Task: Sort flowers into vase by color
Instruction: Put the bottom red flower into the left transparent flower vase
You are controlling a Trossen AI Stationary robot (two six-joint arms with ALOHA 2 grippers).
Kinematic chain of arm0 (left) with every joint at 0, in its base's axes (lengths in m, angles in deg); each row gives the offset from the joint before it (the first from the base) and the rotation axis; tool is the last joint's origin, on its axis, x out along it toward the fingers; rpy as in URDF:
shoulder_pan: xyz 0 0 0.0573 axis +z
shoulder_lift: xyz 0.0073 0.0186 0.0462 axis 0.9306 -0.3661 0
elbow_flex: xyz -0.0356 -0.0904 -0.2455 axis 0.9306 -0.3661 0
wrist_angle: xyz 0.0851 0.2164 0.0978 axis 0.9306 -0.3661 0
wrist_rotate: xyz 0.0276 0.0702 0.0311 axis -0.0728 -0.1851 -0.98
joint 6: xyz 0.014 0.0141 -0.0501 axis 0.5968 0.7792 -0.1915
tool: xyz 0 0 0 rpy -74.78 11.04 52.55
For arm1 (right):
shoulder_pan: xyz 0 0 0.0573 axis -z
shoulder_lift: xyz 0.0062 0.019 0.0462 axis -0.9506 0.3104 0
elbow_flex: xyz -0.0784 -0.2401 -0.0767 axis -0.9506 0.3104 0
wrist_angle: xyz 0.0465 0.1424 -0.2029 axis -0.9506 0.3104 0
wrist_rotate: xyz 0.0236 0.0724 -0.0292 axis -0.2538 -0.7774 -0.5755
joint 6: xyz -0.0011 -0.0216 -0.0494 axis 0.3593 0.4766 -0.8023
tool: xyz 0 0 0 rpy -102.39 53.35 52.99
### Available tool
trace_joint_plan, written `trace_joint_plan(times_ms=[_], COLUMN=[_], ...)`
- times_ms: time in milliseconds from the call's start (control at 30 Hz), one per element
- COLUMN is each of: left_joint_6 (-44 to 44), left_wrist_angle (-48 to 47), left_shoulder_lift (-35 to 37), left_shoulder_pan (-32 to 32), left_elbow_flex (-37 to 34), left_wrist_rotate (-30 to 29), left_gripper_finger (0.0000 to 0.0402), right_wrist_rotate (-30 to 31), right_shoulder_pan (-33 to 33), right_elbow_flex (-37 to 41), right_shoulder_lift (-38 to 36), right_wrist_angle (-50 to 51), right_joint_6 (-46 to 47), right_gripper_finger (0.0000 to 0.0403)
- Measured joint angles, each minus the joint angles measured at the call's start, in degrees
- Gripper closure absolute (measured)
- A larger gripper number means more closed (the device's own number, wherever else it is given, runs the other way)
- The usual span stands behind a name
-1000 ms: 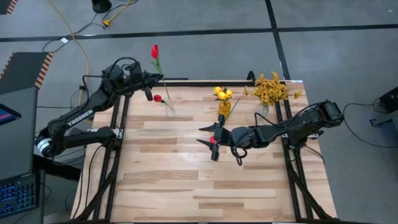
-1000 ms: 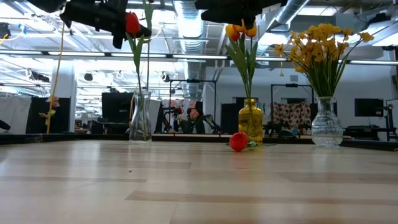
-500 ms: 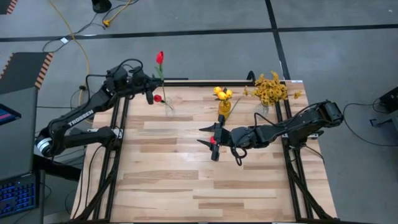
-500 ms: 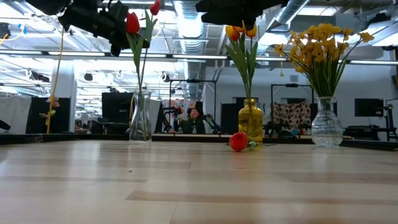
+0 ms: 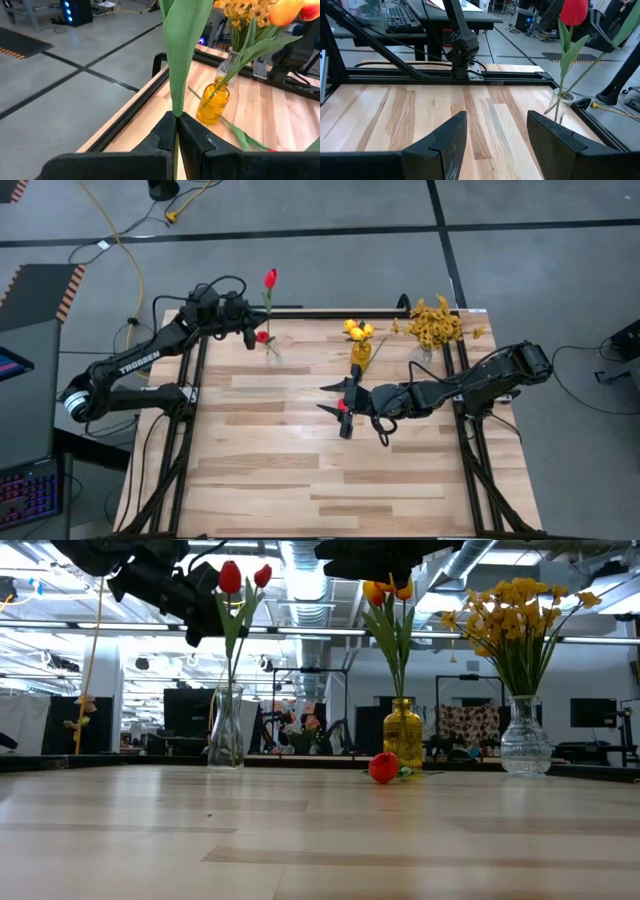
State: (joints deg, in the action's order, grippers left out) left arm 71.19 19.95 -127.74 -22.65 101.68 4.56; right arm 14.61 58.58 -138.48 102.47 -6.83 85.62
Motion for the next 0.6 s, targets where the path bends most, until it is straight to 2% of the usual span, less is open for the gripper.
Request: trace_joint_plan(times_ms=[400, 600], left_joint_6=[0.0, -0.6], left_wrist_angle=[0.0, 0.0], left_shoulder_lift=[-0.3, -0.3], left_shoulder_pan=[-0.3, -0.3], left_elbow_flex=[0.0, 0.0], left_wrist_rotate=[0.0, 0.0], left_gripper_finger=[0.04, 0.0384], right_wrist_rotate=[0.0, 0.0], right_shoulder_pan=[0.0, 0.0], right_elbow_flex=[0.0, 0.0], right_shoulder_lift=[0.0, 0.0], right_wrist_angle=[0.0, 0.0], right_joint_6=[0.0, 0.0], right_gripper_finger=[0.017, 0.017])
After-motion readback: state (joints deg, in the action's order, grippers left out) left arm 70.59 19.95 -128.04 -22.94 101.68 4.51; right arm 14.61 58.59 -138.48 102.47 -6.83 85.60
